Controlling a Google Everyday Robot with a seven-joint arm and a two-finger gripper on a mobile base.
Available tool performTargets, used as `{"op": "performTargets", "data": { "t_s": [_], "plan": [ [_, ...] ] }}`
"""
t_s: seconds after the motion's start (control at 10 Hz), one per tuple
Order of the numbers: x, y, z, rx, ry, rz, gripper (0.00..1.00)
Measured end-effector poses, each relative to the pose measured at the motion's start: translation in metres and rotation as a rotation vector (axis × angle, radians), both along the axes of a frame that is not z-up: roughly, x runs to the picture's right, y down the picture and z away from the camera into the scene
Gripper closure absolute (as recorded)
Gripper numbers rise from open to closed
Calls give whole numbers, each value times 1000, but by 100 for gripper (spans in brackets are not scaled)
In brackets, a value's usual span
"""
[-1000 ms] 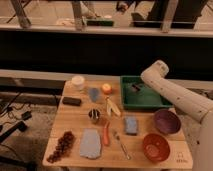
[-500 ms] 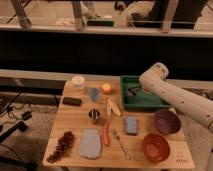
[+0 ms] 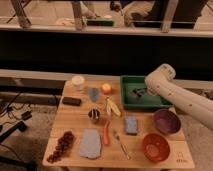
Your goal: Wipe tray with brush
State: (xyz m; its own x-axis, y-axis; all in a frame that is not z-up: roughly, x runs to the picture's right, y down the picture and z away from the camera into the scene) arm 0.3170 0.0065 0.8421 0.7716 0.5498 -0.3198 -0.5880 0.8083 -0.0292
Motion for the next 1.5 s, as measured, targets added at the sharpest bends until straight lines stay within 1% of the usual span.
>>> {"op": "performTargets", "data": {
  "t_s": [0.1, 0.4, 0.6, 0.9, 1.1, 1.2, 1.5],
  "plan": [
    [21, 4, -5, -3, 34, 26, 82],
    [53, 11, -9, -12, 95, 91, 82],
    [77, 16, -13, -21, 147, 143, 82],
    [99, 22, -15, -41, 200, 185, 82],
    [107, 20, -10, -52, 219, 189, 82],
    [109, 16, -5, -55, 226, 177, 82],
    [108, -6, 16, -47, 233, 138, 82]
  ]
}}
